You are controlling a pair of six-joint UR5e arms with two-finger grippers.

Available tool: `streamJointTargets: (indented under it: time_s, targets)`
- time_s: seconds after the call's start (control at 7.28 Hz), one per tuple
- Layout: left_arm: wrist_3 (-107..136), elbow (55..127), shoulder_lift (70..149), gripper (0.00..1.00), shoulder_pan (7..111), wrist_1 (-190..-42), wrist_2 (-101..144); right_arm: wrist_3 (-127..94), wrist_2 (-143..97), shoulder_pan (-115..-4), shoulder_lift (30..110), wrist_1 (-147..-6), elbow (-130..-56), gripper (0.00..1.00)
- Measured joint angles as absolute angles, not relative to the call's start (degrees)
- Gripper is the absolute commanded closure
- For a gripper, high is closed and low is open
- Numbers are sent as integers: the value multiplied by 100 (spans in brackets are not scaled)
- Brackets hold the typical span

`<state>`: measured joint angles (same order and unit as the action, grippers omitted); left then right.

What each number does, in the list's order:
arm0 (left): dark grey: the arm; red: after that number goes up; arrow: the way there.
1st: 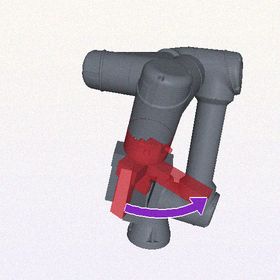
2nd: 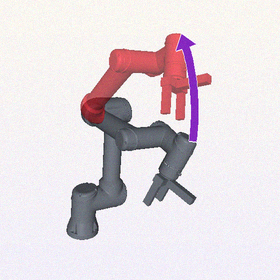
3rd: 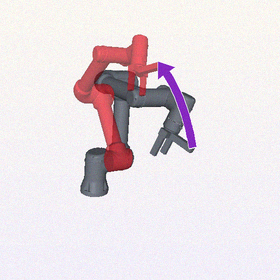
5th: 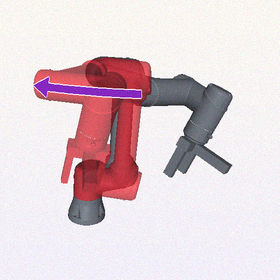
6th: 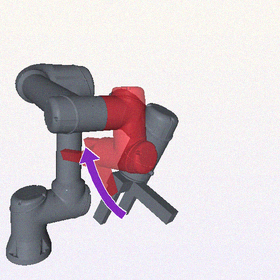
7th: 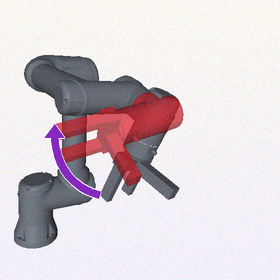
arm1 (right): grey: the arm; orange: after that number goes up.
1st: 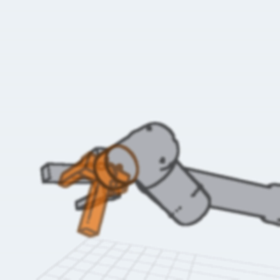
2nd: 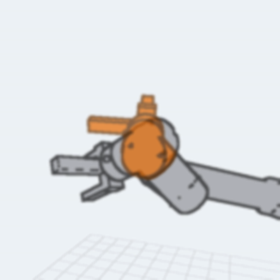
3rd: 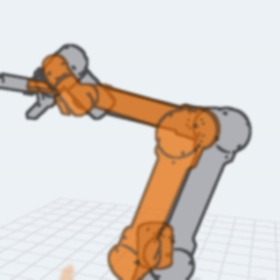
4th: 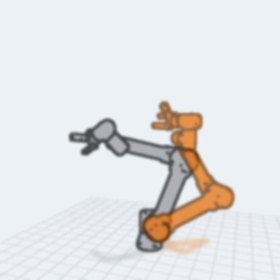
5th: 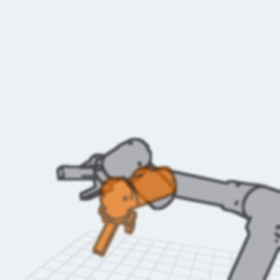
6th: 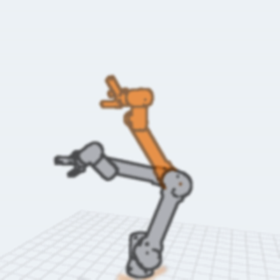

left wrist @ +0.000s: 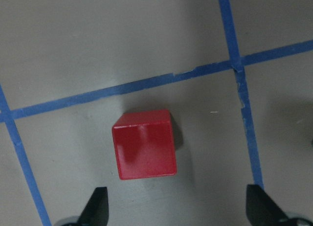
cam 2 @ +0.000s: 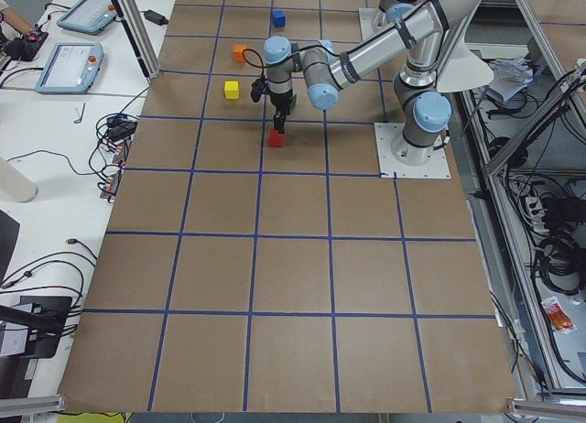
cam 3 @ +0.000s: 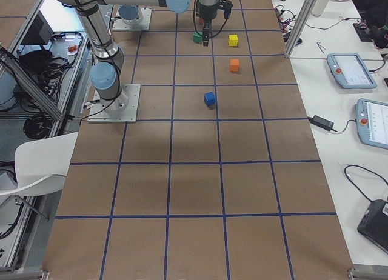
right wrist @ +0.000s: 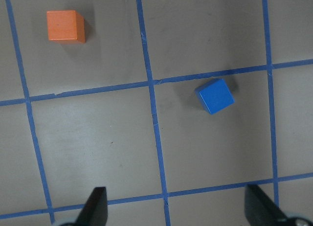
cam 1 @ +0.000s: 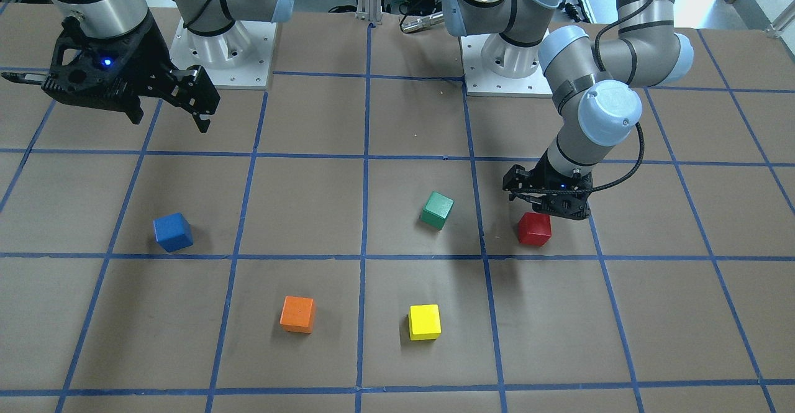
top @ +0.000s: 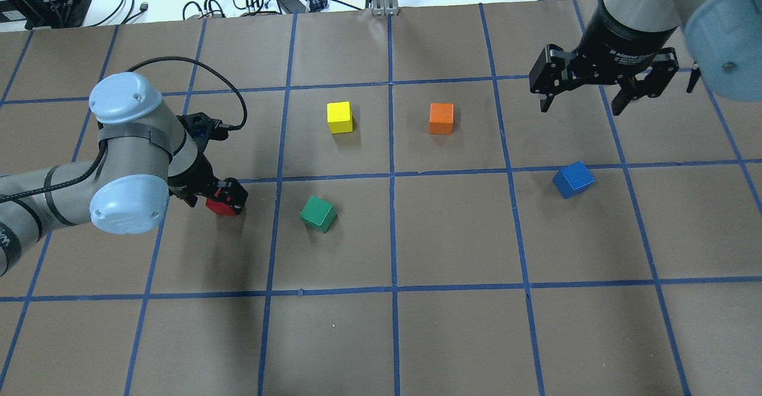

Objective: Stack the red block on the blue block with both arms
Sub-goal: 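Carry the red cube with the left gripper toward the table center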

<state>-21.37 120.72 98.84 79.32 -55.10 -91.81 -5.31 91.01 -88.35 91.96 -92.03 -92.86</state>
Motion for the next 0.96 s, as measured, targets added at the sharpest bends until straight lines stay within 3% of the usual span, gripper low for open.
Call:
streamJointTargets:
  time_s: [0.55,0.82,0.96]
  targets:
    - [-2280,12066,10212,4,7842,-4966,-9169,-528,9128,-8841,9204,-9197,-9319,0]
    - [-2261,12037,10436,75,7844,-4786,-9163,-527,9126,-8851,9215,-9192,-9338,0]
    - [-2257,12027,10498,100,7850,-4758,-9178,-527,9117,-8855,9220,-9188,-9341,0]
